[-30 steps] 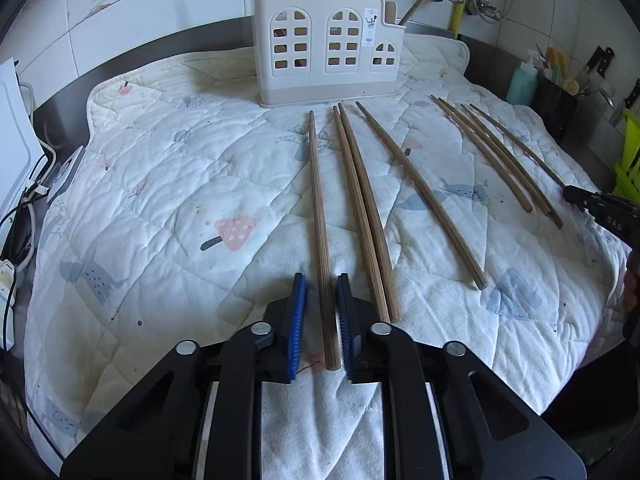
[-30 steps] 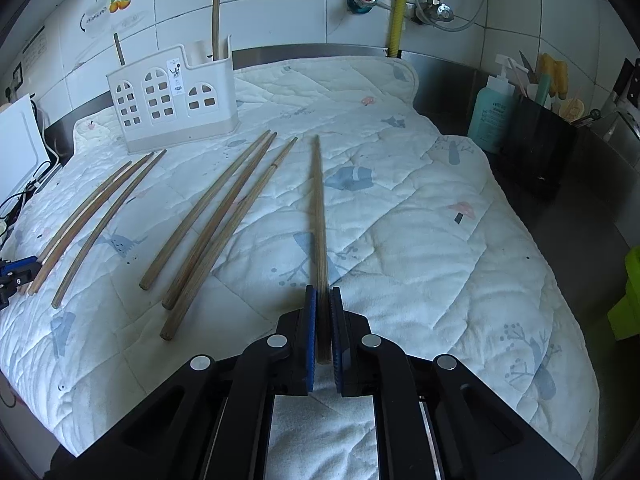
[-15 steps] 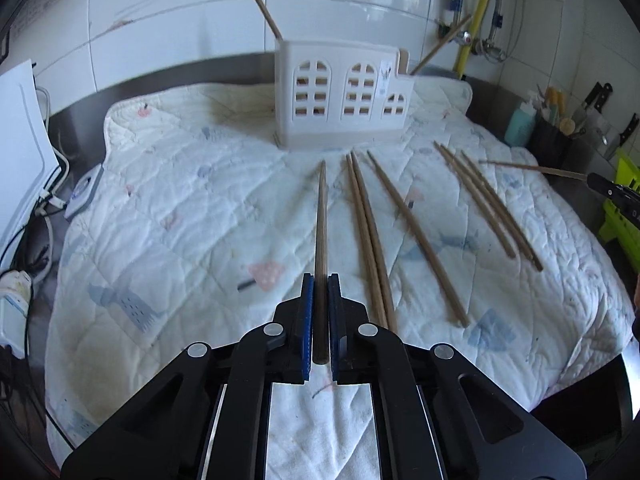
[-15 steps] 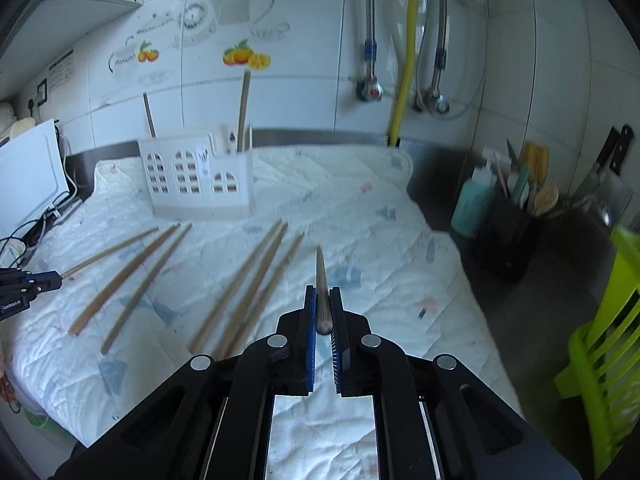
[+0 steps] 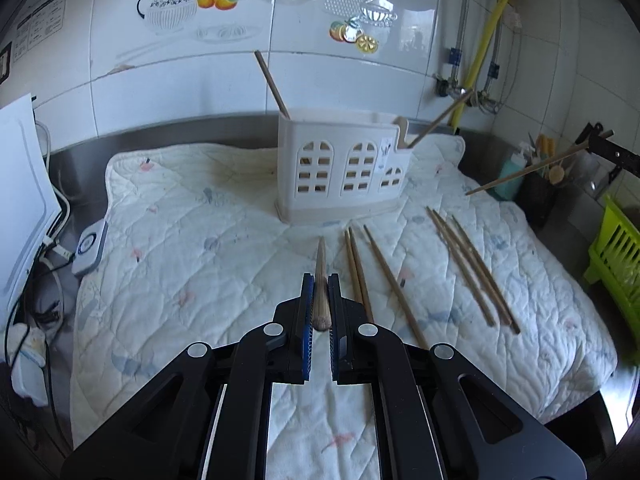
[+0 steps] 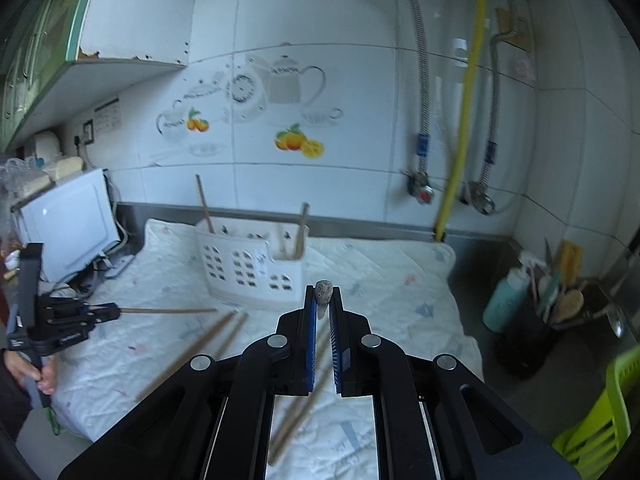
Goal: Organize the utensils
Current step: 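Raise both held chopsticks up over the white utensil holder, then open the right tool over the holder while the left tool releases its chopstick inside, then lower the left tool onto a chopstick and close while the right tool grasps another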
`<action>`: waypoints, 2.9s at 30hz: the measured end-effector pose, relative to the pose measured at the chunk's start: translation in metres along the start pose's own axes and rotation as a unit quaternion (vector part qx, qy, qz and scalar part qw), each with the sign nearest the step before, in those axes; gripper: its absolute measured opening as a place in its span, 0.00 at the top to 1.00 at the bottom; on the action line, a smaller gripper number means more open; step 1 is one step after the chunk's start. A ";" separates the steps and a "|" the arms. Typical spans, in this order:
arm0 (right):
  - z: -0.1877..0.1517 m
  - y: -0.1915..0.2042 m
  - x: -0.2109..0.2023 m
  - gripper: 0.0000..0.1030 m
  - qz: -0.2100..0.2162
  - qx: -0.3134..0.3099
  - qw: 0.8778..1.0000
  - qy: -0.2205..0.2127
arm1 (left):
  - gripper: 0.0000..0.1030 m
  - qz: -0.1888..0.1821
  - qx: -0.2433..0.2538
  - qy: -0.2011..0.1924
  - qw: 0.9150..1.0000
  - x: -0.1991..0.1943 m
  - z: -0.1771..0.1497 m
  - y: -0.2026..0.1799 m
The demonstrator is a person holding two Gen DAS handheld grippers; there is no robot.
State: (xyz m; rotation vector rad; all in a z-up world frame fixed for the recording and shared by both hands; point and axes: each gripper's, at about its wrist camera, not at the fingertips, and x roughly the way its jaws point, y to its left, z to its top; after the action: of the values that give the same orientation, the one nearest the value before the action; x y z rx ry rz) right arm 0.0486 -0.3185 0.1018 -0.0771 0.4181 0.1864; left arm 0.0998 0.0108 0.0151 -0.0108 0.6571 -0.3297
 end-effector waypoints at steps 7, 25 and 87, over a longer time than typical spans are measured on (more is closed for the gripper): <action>0.052 0.016 0.016 0.94 0.045 -0.024 0.999 -0.001 | 0.95 0.000 0.013 -0.011 1.000 0.006 0.039 0.001; 0.124 0.035 0.141 0.94 0.052 -0.045 0.992 0.107 | 0.95 0.010 0.061 -0.061 0.996 -0.012 0.125 -0.010; -0.134 0.024 0.062 0.69 0.014 0.067 0.987 0.147 | 0.46 0.036 0.017 -0.090 0.995 -0.015 0.124 -0.001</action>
State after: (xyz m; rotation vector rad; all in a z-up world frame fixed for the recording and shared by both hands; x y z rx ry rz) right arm 0.0460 -0.2996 -0.0465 0.0342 0.7261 0.1754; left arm 0.1625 0.0026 0.1226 0.0154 0.4724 -0.2667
